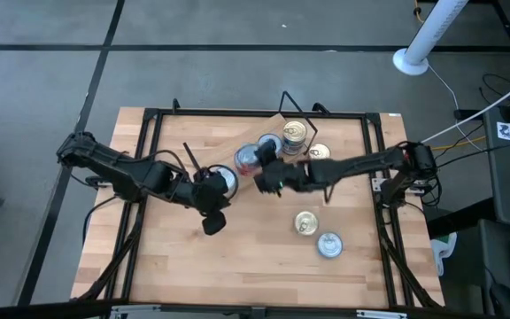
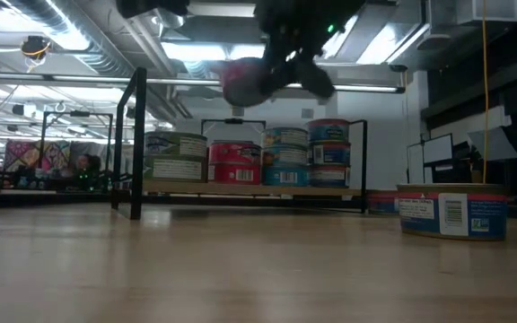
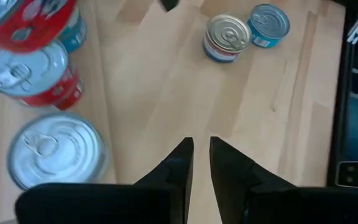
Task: Stack canned seafood by type on shelf
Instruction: Stack the red tuna can on top of the red tuna cans on the shelf
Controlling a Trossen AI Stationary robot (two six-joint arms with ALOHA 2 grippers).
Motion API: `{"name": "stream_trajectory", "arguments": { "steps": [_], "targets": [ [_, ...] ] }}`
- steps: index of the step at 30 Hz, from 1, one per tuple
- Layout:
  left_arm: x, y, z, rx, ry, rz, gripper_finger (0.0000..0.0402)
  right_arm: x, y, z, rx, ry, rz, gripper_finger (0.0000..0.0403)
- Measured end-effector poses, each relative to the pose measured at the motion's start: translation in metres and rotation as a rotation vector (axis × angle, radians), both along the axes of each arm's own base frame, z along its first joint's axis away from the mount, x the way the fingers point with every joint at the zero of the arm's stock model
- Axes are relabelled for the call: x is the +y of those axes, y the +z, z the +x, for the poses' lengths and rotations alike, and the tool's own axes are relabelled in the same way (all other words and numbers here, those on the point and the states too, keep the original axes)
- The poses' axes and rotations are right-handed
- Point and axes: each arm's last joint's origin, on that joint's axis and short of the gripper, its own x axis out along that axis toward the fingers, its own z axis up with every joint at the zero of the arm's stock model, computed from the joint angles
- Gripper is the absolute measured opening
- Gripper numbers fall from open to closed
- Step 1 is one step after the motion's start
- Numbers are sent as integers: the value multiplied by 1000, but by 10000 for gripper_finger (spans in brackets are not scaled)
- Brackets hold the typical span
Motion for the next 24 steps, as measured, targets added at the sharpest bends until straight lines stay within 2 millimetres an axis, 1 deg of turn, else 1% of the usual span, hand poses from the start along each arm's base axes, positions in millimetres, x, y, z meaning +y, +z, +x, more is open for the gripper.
{"name": "stream_trajectory", "arguments": {
  "steps": [3,6,10,14,20,22,24],
  "targets": [
    [5,0,2,5,-14,28,48,-20,-4,4,7,59,94,142],
    [10,0,3,8,-9,42,48,-31,-8,5,16,85,147,142],
    [16,0,4,10,5,54,48,-38,-12,9,6,83,155,142],
    [20,0,6,11,3,67,48,-40,-16,14,-12,105,169,142],
    [22,-1,6,11,11,66,48,-49,-32,23,-4,87,158,142],
    [22,-1,6,15,11,67,48,-54,-37,23,18,62,152,142],
    [22,-1,6,14,11,66,48,-55,-39,23,27,49,144,143]
  ]
}}
